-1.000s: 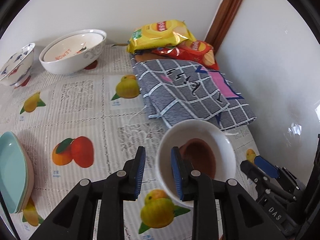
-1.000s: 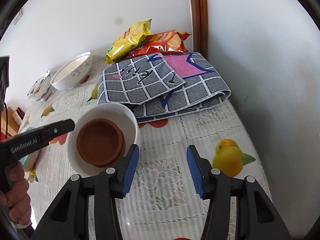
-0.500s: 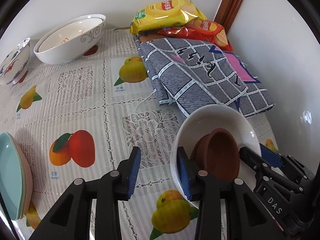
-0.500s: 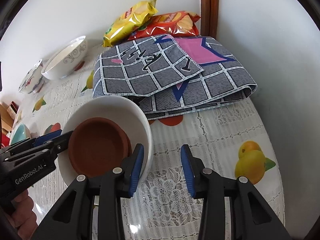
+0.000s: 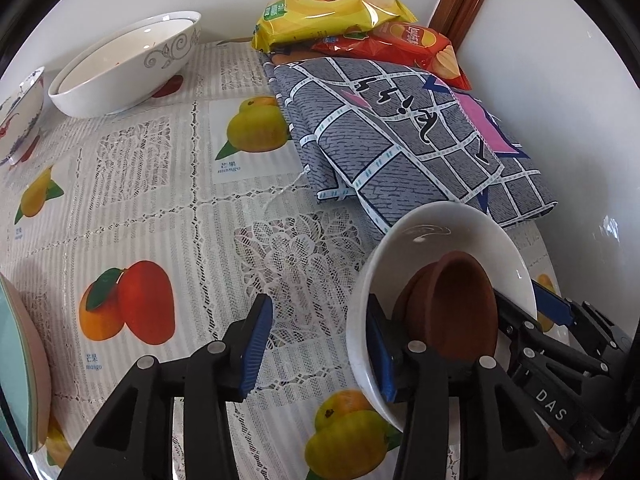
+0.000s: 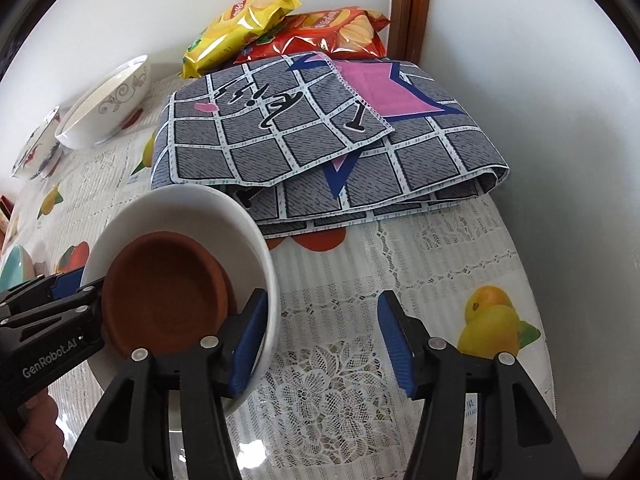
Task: Organize plates and bowls
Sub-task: 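Lift the white bowl with the left gripper and carry it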
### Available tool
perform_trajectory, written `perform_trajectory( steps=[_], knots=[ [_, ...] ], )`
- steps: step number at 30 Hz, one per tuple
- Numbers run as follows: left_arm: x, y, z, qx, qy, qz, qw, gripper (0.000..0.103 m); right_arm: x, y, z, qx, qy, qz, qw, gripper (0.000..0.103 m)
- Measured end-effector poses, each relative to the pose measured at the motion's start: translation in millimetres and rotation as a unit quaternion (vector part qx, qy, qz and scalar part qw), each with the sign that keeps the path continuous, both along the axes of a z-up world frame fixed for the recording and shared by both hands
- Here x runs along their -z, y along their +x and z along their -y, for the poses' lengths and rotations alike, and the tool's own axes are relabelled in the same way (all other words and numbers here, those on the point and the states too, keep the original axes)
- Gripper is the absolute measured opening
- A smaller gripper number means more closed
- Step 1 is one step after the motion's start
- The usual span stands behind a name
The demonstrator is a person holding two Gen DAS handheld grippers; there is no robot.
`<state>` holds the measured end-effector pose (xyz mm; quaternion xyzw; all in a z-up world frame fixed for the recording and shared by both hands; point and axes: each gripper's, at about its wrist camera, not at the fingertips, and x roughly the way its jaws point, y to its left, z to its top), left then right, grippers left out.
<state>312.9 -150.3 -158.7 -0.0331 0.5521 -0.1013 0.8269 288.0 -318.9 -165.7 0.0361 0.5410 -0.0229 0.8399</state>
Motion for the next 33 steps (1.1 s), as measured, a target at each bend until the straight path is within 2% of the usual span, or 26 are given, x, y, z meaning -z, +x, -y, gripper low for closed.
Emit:
perform_trajectory(
  steps=[6,8,11,17,20,21,26,27,30,32,33],
  knots=[
    [2,-2,-3,-0.007,-0.003,-0.001,1.0,0.047,4,2,6,0.002,0.018,0.003,1.0,0.062],
    [2,-5,-3,-0.006,0.001,-0.005,1.0,0.047,4,0,7,0.001,0.016,0.01,1.0,0.067],
    [1,-9,-2,-0.004,0.009,0.002,0.9999,0.049,4,-3,6,-0.006,0.013,0.02,1.0,0.067],
    [2,-8,-4,-0.009,0.001,0.0,1.0,0.049,2,-3,3,-0.007,0.005,0.026,1.0,0.067],
    [2,-9,-4,-0.01,-0.008,-0.001,0.9999,0.045,2,-4,4,-0.004,0.009,0.03,0.999,0.067],
    [2,-9,-4,-0.009,-0.013,-0.002,0.9999,0.041,3,-4,4,-0.002,0.014,0.032,0.999,0.065],
    [-1,-12,6,0.003,-0.025,0.003,0.9997,0.019,4,-4,5,0.004,0.067,0.024,0.997,0.04],
    [-2,-12,7,0.004,-0.028,0.005,0.9996,0.014,3,-4,3,0.003,0.068,0.024,0.997,0.038],
    [-3,-13,9,0.002,-0.033,0.013,0.9994,0.011,2,-5,-1,0.0,0.069,0.023,0.997,0.027],
    [-3,-13,11,0.001,-0.029,0.016,0.9995,0.011,2,-4,-4,-0.001,0.083,0.019,0.996,0.014],
    [-3,-12,12,0.0,-0.027,0.015,0.9995,0.01,2,-4,-6,-0.001,0.085,0.019,0.996,0.011]
  ],
)
